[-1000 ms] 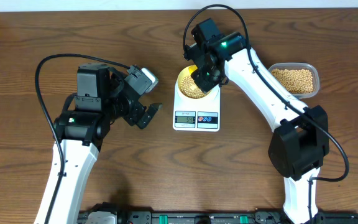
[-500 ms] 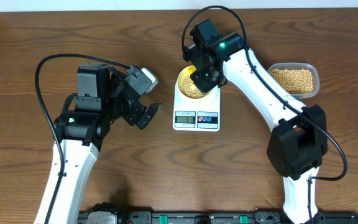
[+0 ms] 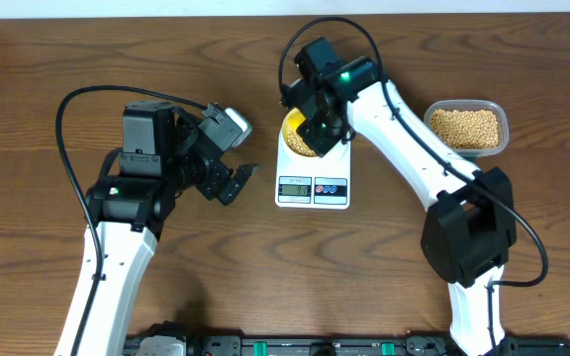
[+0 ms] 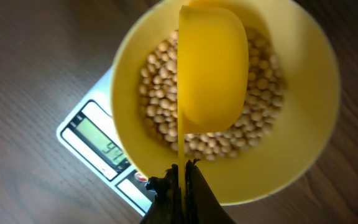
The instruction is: Scoop item into bowl and weigh 50g on scale
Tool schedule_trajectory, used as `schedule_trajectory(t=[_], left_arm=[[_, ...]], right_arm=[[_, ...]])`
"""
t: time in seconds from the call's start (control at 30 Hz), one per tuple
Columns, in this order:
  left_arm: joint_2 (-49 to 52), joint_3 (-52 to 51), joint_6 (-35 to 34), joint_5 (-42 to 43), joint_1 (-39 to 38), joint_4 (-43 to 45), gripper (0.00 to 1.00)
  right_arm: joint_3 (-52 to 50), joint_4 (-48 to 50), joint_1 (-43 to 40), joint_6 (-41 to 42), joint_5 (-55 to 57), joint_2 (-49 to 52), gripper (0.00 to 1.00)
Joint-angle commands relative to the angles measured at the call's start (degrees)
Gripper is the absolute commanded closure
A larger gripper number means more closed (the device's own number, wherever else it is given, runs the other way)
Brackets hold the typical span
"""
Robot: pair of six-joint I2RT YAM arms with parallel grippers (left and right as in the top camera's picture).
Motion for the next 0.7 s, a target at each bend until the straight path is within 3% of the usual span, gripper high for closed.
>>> schedule_trajectory(t=[0.0, 0.3, 0.67], left_arm=[[-0.3, -0.7, -0.7, -0.4, 0.3, 0.2, 0.03], [-0.3, -0.7, -0.7, -0.4, 0.3, 0.2, 0.03], [-0.3, -0.7, -0.7, -0.4, 0.3, 0.2, 0.03]], right_arm=[[-0.3, -0.3, 1.1, -1.4, -0.6, 0.4, 0.99], [-0.3, -1.1, 1.0, -0.7, -1.3, 0.4, 0.99], [-0.2, -1.2, -2.9, 1.5, -11.6, 0.3, 0.99]])
